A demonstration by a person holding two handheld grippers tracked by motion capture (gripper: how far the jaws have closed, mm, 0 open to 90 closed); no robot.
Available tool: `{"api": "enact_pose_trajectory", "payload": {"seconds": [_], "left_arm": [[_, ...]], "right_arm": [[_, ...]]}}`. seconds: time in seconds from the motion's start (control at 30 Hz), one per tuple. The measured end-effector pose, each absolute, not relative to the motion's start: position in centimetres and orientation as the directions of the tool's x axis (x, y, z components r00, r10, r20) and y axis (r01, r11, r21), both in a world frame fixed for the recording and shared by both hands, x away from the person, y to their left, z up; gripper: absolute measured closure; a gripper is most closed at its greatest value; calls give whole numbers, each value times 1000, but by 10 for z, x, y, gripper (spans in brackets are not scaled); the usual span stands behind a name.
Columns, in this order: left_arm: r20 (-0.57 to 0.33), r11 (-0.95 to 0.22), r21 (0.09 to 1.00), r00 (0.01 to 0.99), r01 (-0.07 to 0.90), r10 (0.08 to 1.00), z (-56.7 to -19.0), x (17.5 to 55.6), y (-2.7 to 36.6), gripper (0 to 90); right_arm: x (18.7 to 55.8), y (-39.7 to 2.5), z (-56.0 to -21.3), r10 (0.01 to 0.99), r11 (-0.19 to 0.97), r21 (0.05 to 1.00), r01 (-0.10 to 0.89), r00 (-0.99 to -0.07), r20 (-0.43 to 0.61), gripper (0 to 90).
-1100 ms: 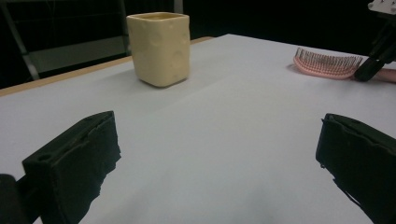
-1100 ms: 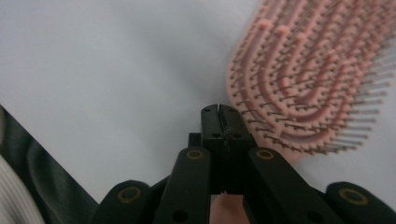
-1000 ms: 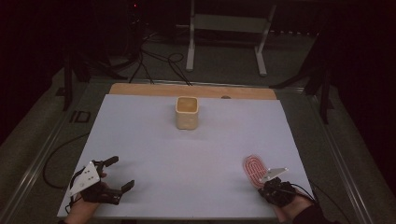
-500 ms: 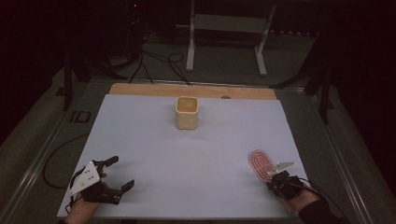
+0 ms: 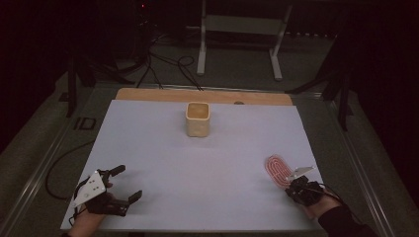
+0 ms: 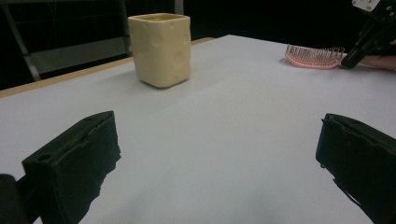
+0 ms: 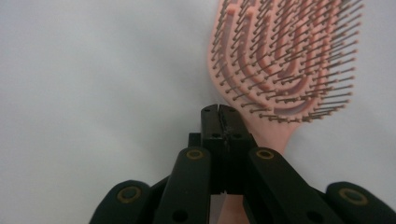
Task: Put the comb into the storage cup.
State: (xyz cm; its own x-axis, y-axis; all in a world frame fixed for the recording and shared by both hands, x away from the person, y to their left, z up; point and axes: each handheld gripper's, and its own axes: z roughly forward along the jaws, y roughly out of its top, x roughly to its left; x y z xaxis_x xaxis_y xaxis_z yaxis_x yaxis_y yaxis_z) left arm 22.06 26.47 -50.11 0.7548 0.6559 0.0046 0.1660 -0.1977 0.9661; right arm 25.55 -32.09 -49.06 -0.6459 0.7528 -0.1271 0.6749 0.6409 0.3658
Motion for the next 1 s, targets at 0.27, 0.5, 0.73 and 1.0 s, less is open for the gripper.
{"api": "enact_pose_trajectory", "payload": {"seconds": [0.27, 0.5, 0.73, 1.0], "left_arm": [[7, -201, 965, 755, 166, 655, -501, 221, 264, 0], [8, -202, 966, 756, 164, 655, -501, 220, 264, 0], [8, -201, 966, 755, 164, 655, -500, 220, 264, 0], [7, -199, 966, 755, 163, 656, -500, 220, 265, 0]], "right_arm": [[251, -318, -479, 747, 637, 415, 650, -654, -122, 900], [248, -323, -463, 788, 585, 465, 664, -601, -134, 773], [248, -327, -457, 821, 546, 454, 704, -557, -125, 351], [252, -330, -460, 854, 506, 432, 746, -505, -127, 96]]}}
